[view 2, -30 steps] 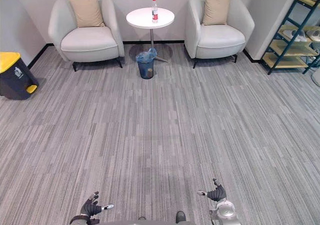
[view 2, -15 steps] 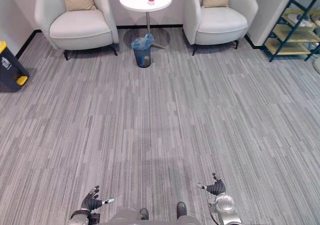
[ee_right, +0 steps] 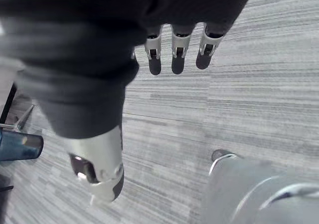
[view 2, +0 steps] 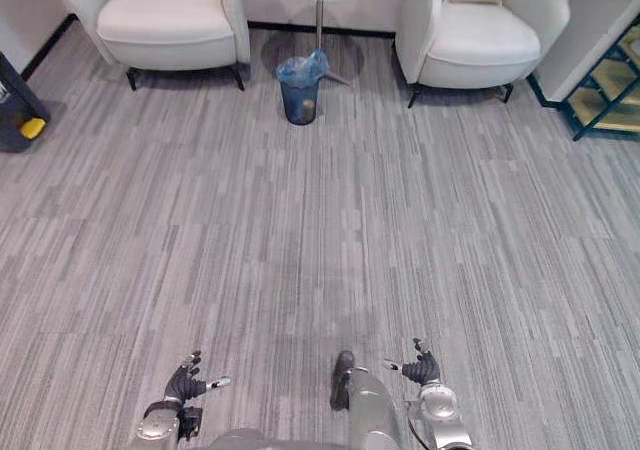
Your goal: Gather rubbish on tea table into small bin, then transfer packed bag to large trash can.
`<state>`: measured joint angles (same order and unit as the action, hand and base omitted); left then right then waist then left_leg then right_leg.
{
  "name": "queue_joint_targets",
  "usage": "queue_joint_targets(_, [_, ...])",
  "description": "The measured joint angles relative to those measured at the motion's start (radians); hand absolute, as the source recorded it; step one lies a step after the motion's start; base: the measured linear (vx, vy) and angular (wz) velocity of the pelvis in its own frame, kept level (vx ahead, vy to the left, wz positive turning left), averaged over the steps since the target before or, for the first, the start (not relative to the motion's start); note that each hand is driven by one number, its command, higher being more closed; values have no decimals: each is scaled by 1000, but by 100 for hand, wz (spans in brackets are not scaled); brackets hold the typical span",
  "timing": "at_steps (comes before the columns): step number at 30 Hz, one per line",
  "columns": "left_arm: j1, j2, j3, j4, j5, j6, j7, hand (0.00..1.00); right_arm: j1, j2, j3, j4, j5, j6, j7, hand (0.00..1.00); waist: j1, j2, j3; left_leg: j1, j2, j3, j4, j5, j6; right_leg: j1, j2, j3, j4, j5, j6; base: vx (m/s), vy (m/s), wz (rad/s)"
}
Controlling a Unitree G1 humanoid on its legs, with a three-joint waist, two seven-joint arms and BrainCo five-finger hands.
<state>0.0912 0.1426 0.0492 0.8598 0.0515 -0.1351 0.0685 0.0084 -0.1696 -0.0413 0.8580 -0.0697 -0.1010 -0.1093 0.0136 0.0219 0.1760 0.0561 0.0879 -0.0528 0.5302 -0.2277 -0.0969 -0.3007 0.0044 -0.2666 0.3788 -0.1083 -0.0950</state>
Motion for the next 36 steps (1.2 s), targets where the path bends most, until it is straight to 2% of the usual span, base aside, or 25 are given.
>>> queue_joint_targets(1, [3, -3, 0, 0, 0, 0, 0, 0, 4, 1, 4, -1, 1, 0, 0, 0, 2, 0, 1, -33, 1, 0, 108, 59, 16, 51, 10, 3, -44, 0, 0, 533, -185, -12])
queue_joint_targets(2, [7, -10, 0, -4, 0, 0, 0, 0, 9, 7, 9, -12, 6, -2, -2, 0, 10, 4, 4, -118, 26, 7, 338, 98, 37, 148, 35, 14, -120, -1, -1, 488, -138, -24])
queue_joint_targets(3, [6, -12, 0, -10, 0, 0, 0, 0, 16, 15, 9, -22, 24, -6, -7, 0, 27, 6, 8, -201, 57, 40, 501, 70, 81, 218, 60, 34, -163, -5, -9, 461, -115, -39])
queue_joint_targets(5, [5, -14, 0, -28, 0, 2, 0, 0, 4, 31, 7, -25, 34, -8, -20, 0, 59, -4, 15, -298, 72, 69, 581, 38, 95, 276, 70, 73, -198, -9, -14, 412, -43, -62])
queue_joint_targets(7, [5, -18, 0, -48, 0, 1, 0, 0, -19, 46, 2, -26, 45, -8, -23, 0, 78, -10, 21, -422, 68, 84, 547, 2, 94, 341, 64, 110, -249, -13, -8, 373, 37, -60])
queue_joint_targets(9, [-4, -33, 0, -49, 0, 1, 1, 0, -28, 46, -3, -28, 62, -7, -23, 0, 86, 3, 32, -471, 47, 89, 340, -11, 74, 404, 47, 136, -280, -42, 30, 332, 152, -40])
queue_joint_targets(11, [-2, -54, -3, -49, 0, 1, 1, 0, -19, 43, -14, -28, 62, -6, -23, 0, 85, 21, 30, -465, 29, 76, 33, 29, 31, 433, 32, 145, -276, -87, 65, 351, 256, -19])
queue_joint_targets(12, [-3, -61, -2, -42, 0, 2, 1, 0, -24, 49, -25, -16, 62, -2, -26, 0, 95, 30, 29, -427, 5, 96, -93, 139, 73, 451, 13, 167, -274, -122, 96, 372, 269, -9])
queue_joint_targets(14, [-12, -59, -2, -47, 0, -3, 2, 0, -23, 54, -20, -20, 61, -3, -22, 0, 108, -13, 19, -413, -53, 120, -129, 125, 94, 444, -45, 191, -279, -132, 114, 395, 227, 0])
queue_joint_targets(15, [-14, -63, -2, -44, 0, -1, 1, 0, -28, 51, -23, -18, 59, 0, -22, 0, 115, -17, 20, -417, -72, 145, -81, 90, 136, 454, -74, 211, -261, -146, 138, 405, 204, -2])
queue_joint_targets(16, [-8, -65, -1, -45, -2, 0, 0, 0, -33, 53, -21, -20, 59, 0, -20, 0, 116, -16, 19, -412, -72, 157, -59, 70, 145, 457, -82, 220, -247, -152, 147, 484, 236, -20])
queue_joint_targets(18, [-4, -60, 0, -44, 0, 1, 1, 0, -49, 64, -20, -23, 53, -1, -19, 0, 133, -19, 17, -369, -75, 191, -35, 28, 162, 447, -101, 256, -161, -157, 157, 353, 163, -39])
queue_joint_targets(19, [-2, -59, -3, -46, 0, 1, 0, 0, -49, 67, -19, -26, 46, -3, -17, 0, 141, -20, 16, -328, -75, 202, -48, 4, 166, 410, -109, 270, -39, -154, 175, 341, 153, -41])
queue_joint_targets(20, [2, -57, -15, -46, 0, 1, 0, 0, -46, 72, -19, -26, 37, -3, -17, 0, 139, -23, 15, -283, -76, 212, -74, -24, 171, 337, -119, 270, 160, -138, 248, 322, 137, -36])
queue_joint_targets(21, [4, -52, -19, -47, -1, 2, 0, 0, -43, 77, -19, -26, 36, -3, -16, 0, 137, -27, 13, -263, -77, 217, -78, -34, 173, 293, -126, 269, 257, -116, 284, 315, 105, -25])
queue_joint_targets(22, [7, -48, -32, -46, -1, 6, 0, 0, -30, 86, -18, -26, 29, -2, -15, 0, 129, -31, 11, -216, -77, 220, -81, -61, 178, 213, -144, 263, 457, -98, 318, 399, 80, -8])
queue_joint_targets(23, [8, -42, -45, -45, -1, 10, 0, 0, -13, 87, -14, -26, 28, -2, -13, 0, 121, -35, 9, -163, -77, 219, -92, -78, 180, 159, -160, 231, 571, -108, 298, 408, 57, 1])
queue_joint_targets(25, [13, -42, -45, -46, -1, 10, 1, 0, 13, 86, 3, -26, 27, 1, -13, 0, 108, -43, 3, -98, -78, 215, -134, -83, 179, 94, -183, 169, 624, -135, 247, 311, -5, 9])
queue_joint_targets(27, [7, -42, -38, -44, -2, 12, 1, 0, 32, 87, 12, -18, 27, 2, -2, 0, 98, -43, 2, -12, -53, 200, -200, -82, 177, 22, -179, 83, 514, -161, 203, 349, -89, 14])
queue_joint_targets(28, [6, -42, -37, -44, -2, 12, 1, 0, 36, 87, 12, -18, 27, 2, 0, 0, 93, -39, 4, 3, -47, 193, -210, -82, 177, 9, -177, 69, 464, -161, 200, 352, -156, 27])
queue_joint_targets(29, [4, -41, -37, -42, -2, 11, 1, 0, 35, 86, 12, -15, 27, 2, 2, 0, 79, -38, 4, 26, -30, 181, -229, -84, 165, -10, -161, 67, 325, -156, 196, 419, -243, 38])
queue_joint_targets(31, [-3, -24, -37, -22, -2, 9, 2, 0, 30, 86, 12, 1, 27, 2, 2, 0, 66, -53, -5, 42, -14, 142, -253, -86, 121, -17, -126, 96, 61, -71, 183, 397, -255, 54])
queue_joint_targets(32, [-1, -7, -38, -19, -1, 9, 2, 0, 28, 86, 14, 25, 27, 1, 2, 0, 54, -79, -16, 55, -20, 104, -262, -97, 94, -16, -122, 127, -47, 98, 160, 404, -269, 57])
queue_joint_targets(33, [-14, -20, -37, 17, -1, 11, 3, 0, 29, 67, 9, 57, 27, 3, 1, 0, 56, -59, -28, 71, 13, 70, -267, -101, 62, -12, -95, 122, -15, 123, 135, 476, -316, 46])
queue_joint_targets(36, [-16, -30, -35, 29, 0, 11, 4, 0, 15, 65, 5, 64, 27, 5, 1, 0, 55, -21, -31, 18, 65, -15, -163, -61, -1, 19, -45, 77, -34, 61, 92, 361, -306, 16])
